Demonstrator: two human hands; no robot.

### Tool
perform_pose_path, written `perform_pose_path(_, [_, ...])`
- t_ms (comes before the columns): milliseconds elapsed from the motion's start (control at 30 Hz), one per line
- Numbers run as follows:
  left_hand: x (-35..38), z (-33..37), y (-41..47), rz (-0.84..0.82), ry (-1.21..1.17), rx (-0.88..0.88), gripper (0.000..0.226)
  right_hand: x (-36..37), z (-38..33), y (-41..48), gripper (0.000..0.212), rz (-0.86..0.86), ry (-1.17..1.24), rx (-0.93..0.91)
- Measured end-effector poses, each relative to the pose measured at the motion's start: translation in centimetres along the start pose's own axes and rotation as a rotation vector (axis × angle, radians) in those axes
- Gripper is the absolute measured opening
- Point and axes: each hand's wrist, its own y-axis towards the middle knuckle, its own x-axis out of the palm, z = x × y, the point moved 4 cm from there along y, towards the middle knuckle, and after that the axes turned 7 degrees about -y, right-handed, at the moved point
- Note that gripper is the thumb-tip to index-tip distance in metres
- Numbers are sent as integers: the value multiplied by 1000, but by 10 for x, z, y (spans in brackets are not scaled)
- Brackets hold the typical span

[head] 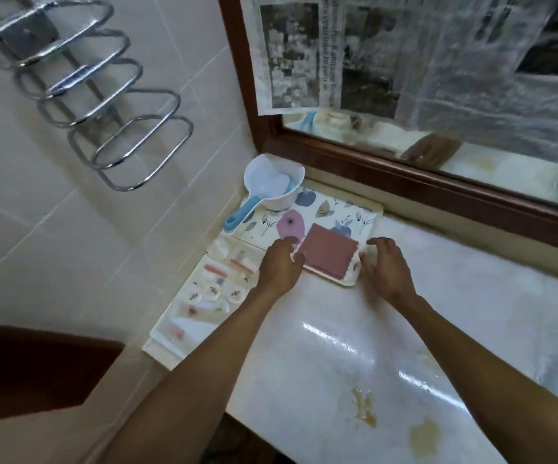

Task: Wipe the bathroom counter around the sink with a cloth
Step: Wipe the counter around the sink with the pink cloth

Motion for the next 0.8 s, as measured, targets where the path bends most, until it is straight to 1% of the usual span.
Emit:
perform_pose_path(100, [23,7,32,-88,28,31,49,-2,23,-1,38,18,-26,90])
perform_pose_path(167, [36,9,49,-104,45,57,53,-1,33,-2,40,20,-57,139])
perform_pose_path(267, [48,8,67,-45,19,22,67,4,44,-8,45,29,-123,203])
perform_pose_path(300, [51,7,72,-17,-2,15,69,5,47,-9,47,44,-145,214])
perform_pose_path(367, [56,11,80,10,-59,11,65,9,53,-12,52,57,-185,226])
perform_pose_path(467, [56,17,86,11,-110,-2,50,16,59,-16,58,51,-220,231])
perform_pose_path(533, [56,18,88,10,-153,12,42,20,60,-20,66,39,-218,236])
perform_pose_path(600, [54,22,88,-9,-218,56,42,22,60,-21,71,32,-226,232])
perform_pose_path(700, [49,32,84,-18,-397,85,47,21,58,-23,69,18,-225,233])
perform_pose_path(800, [48,57,74,-53,-456,157,54,14,63,-28,73,-14,-211,205])
